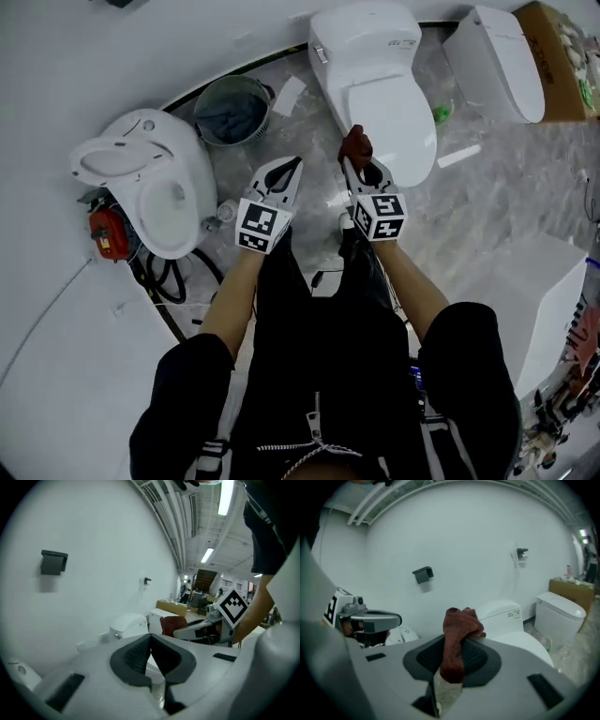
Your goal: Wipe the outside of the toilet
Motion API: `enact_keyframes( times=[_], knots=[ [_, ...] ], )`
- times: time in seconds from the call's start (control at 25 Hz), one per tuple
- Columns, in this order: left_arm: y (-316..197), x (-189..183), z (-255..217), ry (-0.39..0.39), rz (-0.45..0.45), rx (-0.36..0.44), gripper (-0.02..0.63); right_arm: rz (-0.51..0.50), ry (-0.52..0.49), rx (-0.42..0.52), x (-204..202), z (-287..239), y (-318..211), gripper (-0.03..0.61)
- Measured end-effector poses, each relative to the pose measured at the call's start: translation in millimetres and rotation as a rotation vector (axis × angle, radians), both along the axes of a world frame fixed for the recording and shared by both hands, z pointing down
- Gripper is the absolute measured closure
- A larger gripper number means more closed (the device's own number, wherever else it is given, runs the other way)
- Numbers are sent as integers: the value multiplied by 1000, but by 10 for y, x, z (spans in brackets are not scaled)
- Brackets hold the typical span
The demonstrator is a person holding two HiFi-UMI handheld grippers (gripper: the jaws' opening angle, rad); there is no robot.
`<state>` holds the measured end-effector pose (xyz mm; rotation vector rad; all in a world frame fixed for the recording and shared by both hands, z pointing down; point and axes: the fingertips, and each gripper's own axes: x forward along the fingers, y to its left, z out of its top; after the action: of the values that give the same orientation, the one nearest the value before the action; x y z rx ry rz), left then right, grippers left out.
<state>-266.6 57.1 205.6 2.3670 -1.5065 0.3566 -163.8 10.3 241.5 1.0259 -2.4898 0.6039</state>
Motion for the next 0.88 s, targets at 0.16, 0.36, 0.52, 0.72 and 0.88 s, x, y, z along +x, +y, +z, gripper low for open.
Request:
enact_keyframes(
  times=[0.16, 0.36, 0.52, 0.72, 0.88],
  knots=[
    [-220, -336, 318, 0, 120, -33, 609, 153, 16, -64, -249, 361, -186, 485],
    [-461, -562, 819, -4, 194, -57, 609, 276, 47, -148, -436, 1082, -322, 485],
    [-633, -651, 1161, 18, 207, -64, 609, 348, 72, -218, -490, 1669, -471, 485],
    [-806, -942, 1722, 51, 186, -63, 609, 401, 67, -264, -696, 2392, -694, 485],
    [-774, -1012, 2266, 68, 176, -91, 609, 421, 98, -296, -695, 3047, -772, 485]
  ],
)
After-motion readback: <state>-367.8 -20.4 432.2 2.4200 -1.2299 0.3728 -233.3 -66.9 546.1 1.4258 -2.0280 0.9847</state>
